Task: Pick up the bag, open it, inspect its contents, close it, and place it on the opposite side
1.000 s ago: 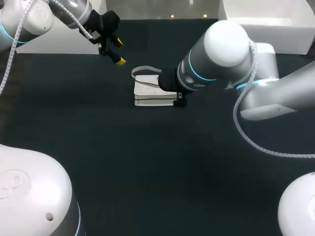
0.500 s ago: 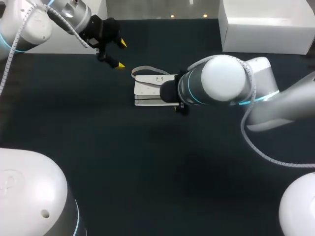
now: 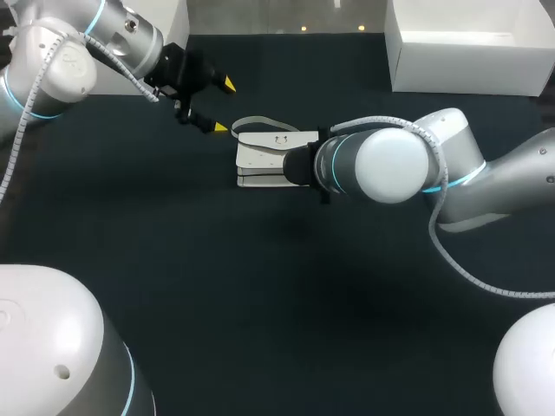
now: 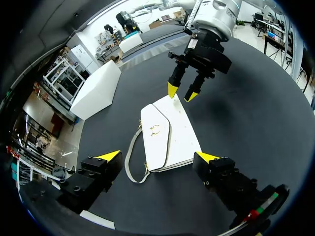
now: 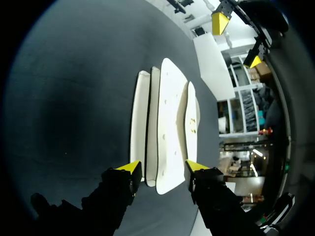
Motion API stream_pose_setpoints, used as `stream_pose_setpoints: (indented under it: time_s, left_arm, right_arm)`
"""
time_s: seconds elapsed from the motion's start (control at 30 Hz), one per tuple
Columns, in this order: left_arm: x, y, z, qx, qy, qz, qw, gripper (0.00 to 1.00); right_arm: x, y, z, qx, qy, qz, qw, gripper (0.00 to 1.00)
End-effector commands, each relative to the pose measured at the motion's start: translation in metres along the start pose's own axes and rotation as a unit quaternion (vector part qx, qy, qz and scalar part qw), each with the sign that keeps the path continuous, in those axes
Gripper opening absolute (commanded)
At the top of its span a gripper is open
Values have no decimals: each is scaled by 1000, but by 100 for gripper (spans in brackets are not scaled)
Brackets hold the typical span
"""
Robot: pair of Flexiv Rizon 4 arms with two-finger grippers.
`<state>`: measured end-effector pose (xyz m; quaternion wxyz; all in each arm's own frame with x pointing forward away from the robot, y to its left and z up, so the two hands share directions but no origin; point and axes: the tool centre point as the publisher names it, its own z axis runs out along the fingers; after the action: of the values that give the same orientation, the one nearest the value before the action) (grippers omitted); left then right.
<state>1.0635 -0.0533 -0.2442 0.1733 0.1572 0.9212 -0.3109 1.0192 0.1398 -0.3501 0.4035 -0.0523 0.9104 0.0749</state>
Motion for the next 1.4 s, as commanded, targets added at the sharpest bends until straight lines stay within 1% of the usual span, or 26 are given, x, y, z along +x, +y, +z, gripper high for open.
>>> stream_pose_setpoints:
  time_s: [0.03, 0.2, 0.3, 0.43, 0.7, 0.8, 0.83, 0.87, 0.93, 1.17, 1.4]
  left_arm:
    - [5, 2, 4, 7, -3, 5, 1000, 100]
    - [6, 1, 6, 9, 0, 9, 1000, 100]
    - [6, 1, 7, 10, 4, 15, 1000, 100]
    - [6, 1, 8, 10, 7, 18, 1000, 100]
    - [8, 0, 9, 14, 13, 26, 999, 100]
    - [9, -1, 9, 14, 14, 28, 999, 100]
    - [9, -1, 10, 15, 14, 31, 999, 100]
    - [9, -1, 10, 16, 15, 32, 999, 100]
    - [11, -2, 11, 17, 17, 36, 999, 100]
    - [14, -3, 16, 22, 16, 49, 998, 100]
    - [23, -12, 33, 32, 1, 94, 995, 100]
  right_arm:
    - [1, 2, 12, 0, -30, 0, 1000, 41]
    - [0, 1, 16, 0, -30, 2, 1000, 31]
    - [-1, 0, 18, 1, -30, 0, 1000, 29]
    - [0, -1, 21, 2, -28, 0, 1000, 24]
    - [2, -4, 25, 6, -26, 2, 1000, 22]
    - [1, -6, 26, 8, -27, 4, 1000, 18]
    - [1, -6, 26, 9, -27, 5, 1000, 11]
    - [1, -7, 26, 9, -27, 6, 1000, 9]
    - [1, -8, 27, 11, -28, 8, 1000, 1]
    - [4, -4, 23, 14, -35, 14, 999, 0]
    - [10, 3, 18, 29, -49, 35, 998, 0]
